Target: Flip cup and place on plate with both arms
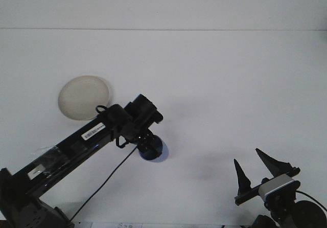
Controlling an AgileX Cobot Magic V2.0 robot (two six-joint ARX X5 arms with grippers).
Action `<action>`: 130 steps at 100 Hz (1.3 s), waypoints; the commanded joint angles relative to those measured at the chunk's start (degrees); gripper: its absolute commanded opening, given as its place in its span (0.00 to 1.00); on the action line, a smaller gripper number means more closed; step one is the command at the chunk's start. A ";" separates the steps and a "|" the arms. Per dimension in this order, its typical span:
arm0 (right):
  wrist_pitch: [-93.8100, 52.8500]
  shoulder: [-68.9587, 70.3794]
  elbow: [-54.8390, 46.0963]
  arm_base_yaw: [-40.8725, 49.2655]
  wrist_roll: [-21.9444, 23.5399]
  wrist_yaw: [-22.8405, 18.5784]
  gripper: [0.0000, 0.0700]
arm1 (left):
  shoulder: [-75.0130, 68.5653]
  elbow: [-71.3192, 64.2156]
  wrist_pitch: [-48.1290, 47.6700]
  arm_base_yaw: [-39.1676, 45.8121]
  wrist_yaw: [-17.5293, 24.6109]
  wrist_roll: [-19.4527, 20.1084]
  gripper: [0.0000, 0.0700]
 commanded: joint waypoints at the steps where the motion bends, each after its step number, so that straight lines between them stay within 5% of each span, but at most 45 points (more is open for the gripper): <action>1: 0.26 -0.11 0.37 0.44 0.81 0.17 0.68 | -2.34 4.02 -1.03 2.01 -3.13 1.51 0.01; 16: 0.26 -0.11 0.37 0.44 0.81 0.17 0.68 | -5.75 10.32 -2.80 11.43 -11.74 1.97 0.01; 53: 0.26 -0.11 0.37 0.44 0.83 0.15 0.68 | -0.90 15.76 -0.66 36.59 -12.02 1.97 0.01; 130: -1.03 -0.11 0.33 0.44 1.70 0.13 0.68 | 18.58 15.78 3.34 45.33 -12.02 1.90 0.01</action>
